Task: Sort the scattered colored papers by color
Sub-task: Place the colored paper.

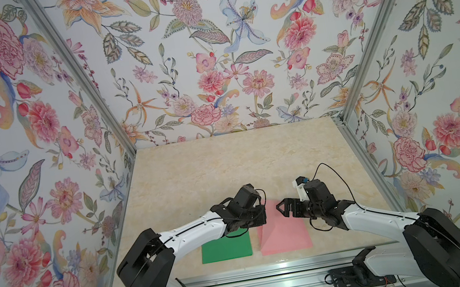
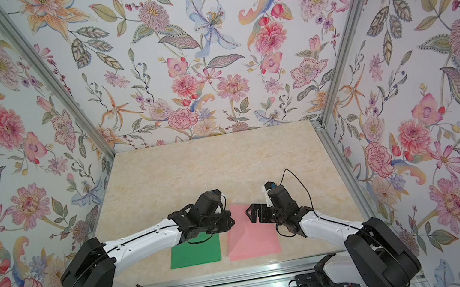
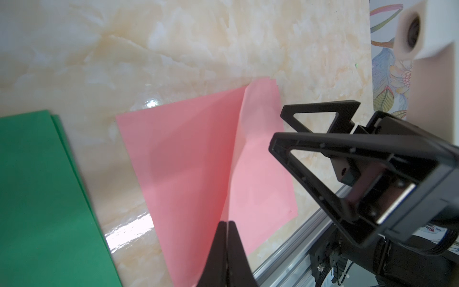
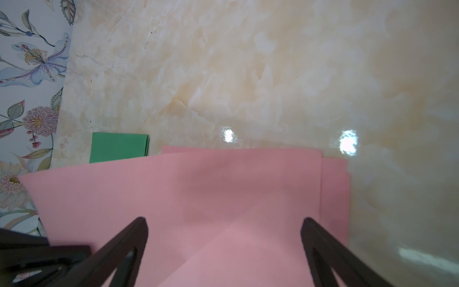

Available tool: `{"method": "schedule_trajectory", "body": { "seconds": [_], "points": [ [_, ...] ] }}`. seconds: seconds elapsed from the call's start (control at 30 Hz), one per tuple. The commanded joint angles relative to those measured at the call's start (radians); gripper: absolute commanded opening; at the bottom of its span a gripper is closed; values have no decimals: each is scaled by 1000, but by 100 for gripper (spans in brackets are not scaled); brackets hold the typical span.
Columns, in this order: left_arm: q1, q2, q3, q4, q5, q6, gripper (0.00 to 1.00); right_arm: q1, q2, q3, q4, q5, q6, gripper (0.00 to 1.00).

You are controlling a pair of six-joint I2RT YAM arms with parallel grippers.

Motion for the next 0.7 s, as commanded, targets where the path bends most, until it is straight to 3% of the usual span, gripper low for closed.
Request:
{"method": "schedule_trajectory", "body": {
  "seconds": [0.0, 0.33, 0.67],
  "points": [
    [-15, -7, 1, -12, -30, -11, 0, 7, 12, 16, 21, 4, -9, 100],
    [-45, 35, 24, -10, -27, -20, 0, 6, -23, 37, -21, 18, -23, 100],
    [-43, 40, 33, -12, -23, -8, 0, 7, 46, 24, 37, -1, -15, 100]
  ]
}}
